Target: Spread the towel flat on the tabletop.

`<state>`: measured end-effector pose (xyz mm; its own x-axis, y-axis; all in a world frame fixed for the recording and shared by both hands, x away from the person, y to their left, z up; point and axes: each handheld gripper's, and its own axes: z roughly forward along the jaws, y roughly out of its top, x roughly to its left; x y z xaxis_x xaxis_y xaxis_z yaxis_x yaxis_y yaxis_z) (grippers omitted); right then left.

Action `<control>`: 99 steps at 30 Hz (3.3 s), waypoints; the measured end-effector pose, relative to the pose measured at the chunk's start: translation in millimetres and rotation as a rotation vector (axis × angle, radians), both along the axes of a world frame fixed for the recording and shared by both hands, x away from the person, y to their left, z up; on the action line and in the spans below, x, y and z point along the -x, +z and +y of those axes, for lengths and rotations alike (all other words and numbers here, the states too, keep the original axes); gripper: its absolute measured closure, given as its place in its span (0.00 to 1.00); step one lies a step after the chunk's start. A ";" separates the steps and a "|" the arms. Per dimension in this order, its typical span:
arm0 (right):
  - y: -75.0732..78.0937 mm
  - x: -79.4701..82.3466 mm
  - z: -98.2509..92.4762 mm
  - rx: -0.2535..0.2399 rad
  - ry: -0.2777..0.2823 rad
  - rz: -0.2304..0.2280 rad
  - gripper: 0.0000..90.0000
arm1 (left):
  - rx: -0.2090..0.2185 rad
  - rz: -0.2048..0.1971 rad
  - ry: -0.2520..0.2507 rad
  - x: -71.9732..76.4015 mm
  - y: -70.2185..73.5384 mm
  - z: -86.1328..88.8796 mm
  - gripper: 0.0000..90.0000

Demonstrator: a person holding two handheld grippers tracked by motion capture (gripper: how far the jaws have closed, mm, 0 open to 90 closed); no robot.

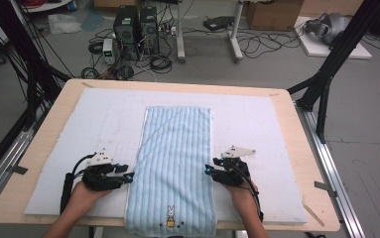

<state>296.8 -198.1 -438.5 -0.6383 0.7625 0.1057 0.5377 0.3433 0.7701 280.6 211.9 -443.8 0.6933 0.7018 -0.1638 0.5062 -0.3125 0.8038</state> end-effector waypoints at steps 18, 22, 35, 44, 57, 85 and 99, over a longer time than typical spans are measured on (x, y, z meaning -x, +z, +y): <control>1.0 9.6 -19.8 0.017 -0.008 0.013 0.80 | 0.059 -0.048 0.085 -11.7 2.9 3.3 0.58; -2.4 10.4 0.1 0.058 0.042 0.015 0.76 | 0.065 -0.053 0.096 -13.7 3.2 6.0 0.58; 1.6 21.0 -14.9 0.155 0.036 0.045 0.81 | 0.083 -0.051 0.097 -20.7 2.9 4.5 0.58; 4.9 18.5 -39.1 0.014 -0.051 -0.024 0.67 | 0.095 -0.070 0.177 -81.0 11.7 -5.9 0.57; 8.0 10.0 -48.7 0.013 -0.076 -0.040 0.65 | 0.035 -0.003 0.272 -174.6 -2.2 -32.0 0.68; -7.7 -134.7 6.8 0.090 -0.169 0.006 0.95 | 0.057 -0.029 0.242 -169.0 11.5 -28.5 0.50; 12.9 -119.8 -20.7 0.012 -0.231 -0.078 0.52 | 0.137 -0.044 0.203 -153.2 3.1 -14.1 0.47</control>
